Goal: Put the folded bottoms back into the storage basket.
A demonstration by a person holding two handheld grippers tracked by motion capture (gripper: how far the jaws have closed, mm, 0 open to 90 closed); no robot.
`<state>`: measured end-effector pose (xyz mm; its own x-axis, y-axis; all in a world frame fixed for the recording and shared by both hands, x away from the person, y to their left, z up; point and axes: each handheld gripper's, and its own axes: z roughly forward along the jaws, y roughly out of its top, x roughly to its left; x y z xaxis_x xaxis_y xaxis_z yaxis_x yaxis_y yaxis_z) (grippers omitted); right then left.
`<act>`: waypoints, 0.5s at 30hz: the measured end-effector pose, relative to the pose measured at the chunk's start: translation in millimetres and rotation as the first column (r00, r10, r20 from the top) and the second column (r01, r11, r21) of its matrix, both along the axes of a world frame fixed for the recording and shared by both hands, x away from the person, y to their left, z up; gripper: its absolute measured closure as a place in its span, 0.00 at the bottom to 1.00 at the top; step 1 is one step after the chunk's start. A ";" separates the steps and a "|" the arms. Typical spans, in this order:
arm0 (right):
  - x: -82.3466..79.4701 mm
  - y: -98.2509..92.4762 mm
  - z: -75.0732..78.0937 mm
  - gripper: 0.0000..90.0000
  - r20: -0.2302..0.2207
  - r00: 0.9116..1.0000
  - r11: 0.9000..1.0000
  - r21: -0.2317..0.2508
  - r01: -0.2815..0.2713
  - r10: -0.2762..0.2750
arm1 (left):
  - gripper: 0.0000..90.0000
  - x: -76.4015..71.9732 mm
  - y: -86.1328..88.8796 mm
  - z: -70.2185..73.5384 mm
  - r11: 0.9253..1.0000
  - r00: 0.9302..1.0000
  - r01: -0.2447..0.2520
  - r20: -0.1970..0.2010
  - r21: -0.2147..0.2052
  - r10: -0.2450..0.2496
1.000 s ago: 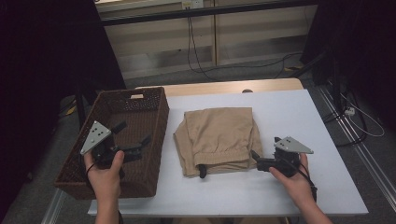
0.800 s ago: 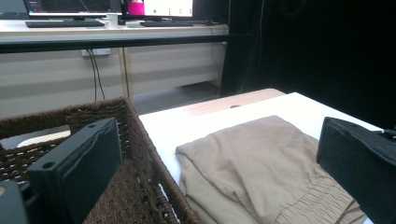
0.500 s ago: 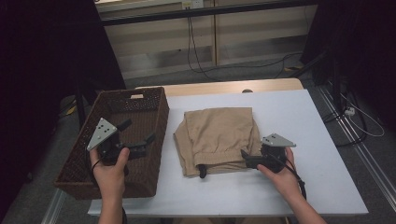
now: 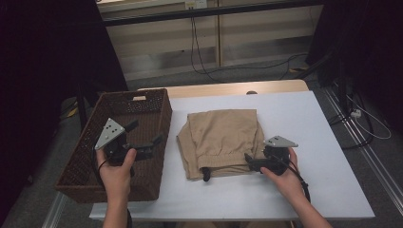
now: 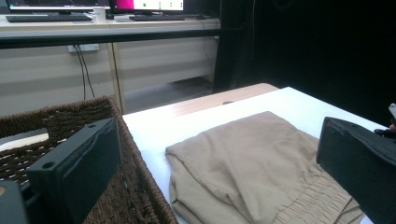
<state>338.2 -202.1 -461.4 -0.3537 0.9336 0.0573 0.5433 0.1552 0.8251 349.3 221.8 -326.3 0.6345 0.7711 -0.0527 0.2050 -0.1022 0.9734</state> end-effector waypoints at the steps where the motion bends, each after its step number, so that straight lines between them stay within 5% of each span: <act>1: 0.2 0.8 -0.1 0.01 -0.007 1.000 1.000 -0.005 -0.001 0.001 | 0.00 0.3 -0.3 -0.4 1.000 1.000 0.000 -0.001 0.002 0.000; 6: 4.0 8.5 -1.1 0.00 -0.049 0.999 0.999 -0.028 0.015 -0.016 | 0.00 0.9 -2.0 -0.9 1.000 1.000 0.004 -0.004 0.006 -0.004; 15: 6.3 6.1 -3.4 0.02 -0.111 0.993 0.999 0.013 0.031 -0.030 | 0.00 2.4 -4.3 -3.3 1.000 1.000 0.004 -0.009 0.011 -0.004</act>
<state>344.5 -195.9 -464.8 -0.3157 0.9426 0.1087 0.6355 0.1250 0.7619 351.7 217.6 -329.6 0.6373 0.7690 -0.0500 0.2130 -0.1135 0.9704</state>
